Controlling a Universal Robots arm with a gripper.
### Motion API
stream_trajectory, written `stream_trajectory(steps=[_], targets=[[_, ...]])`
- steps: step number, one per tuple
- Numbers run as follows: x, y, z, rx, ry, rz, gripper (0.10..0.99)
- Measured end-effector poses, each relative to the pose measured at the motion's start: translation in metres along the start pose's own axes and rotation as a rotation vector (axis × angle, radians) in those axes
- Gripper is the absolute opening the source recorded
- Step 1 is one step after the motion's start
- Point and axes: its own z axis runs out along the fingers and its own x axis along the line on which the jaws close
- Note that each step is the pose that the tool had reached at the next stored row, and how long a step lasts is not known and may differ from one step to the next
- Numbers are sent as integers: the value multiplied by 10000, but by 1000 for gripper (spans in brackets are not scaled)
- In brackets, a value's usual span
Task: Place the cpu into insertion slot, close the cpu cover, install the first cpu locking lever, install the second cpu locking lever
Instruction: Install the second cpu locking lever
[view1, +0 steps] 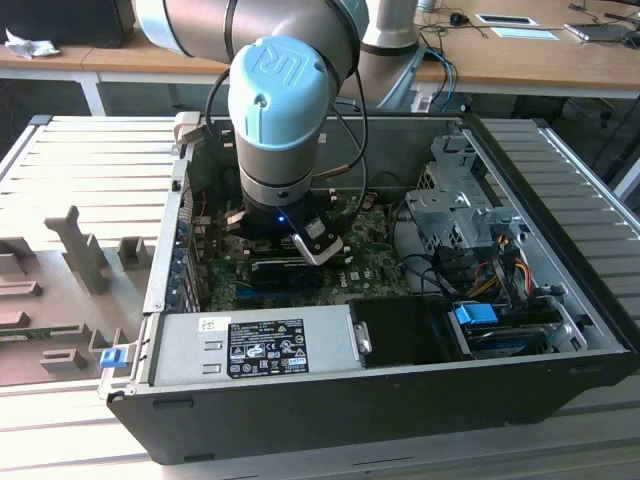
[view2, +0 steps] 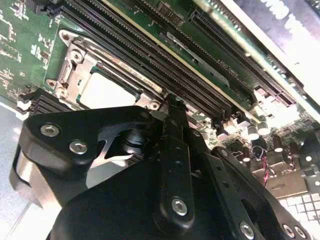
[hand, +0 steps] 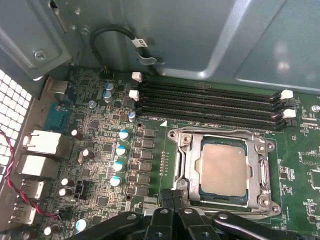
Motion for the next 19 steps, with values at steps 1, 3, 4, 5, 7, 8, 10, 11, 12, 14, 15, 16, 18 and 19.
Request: stream_trajectory(steps=[1, 3, 4, 5, 7, 8, 10, 11, 12, 14, 15, 16, 18, 19], targets=[[0, -2, 5, -24, -3, 0, 106], [1, -8, 21, -82, -10, -1, 106], [2, -10, 29, -99, -14, -3, 106], [5, -14, 38, -106, -12, -2, 106], [9, -13, 38, -110, -13, 0, 106], [9, -11, 31, -111, -13, -1, 106], [8, 4, -7, -117, -15, -1, 106], [7, 13, -32, -116, -14, 0, 106], [6, 20, -50, -116, -12, 0, 106], [4, 43, -111, -117, -13, 1, 106], [3, 51, -133, -116, -12, 1, 106], [1, 61, -154, -117, -12, 0, 106], [-2, 85, -215, -115, -11, 0, 106], [-4, 109, -276, -116, -2, 5, 106]])
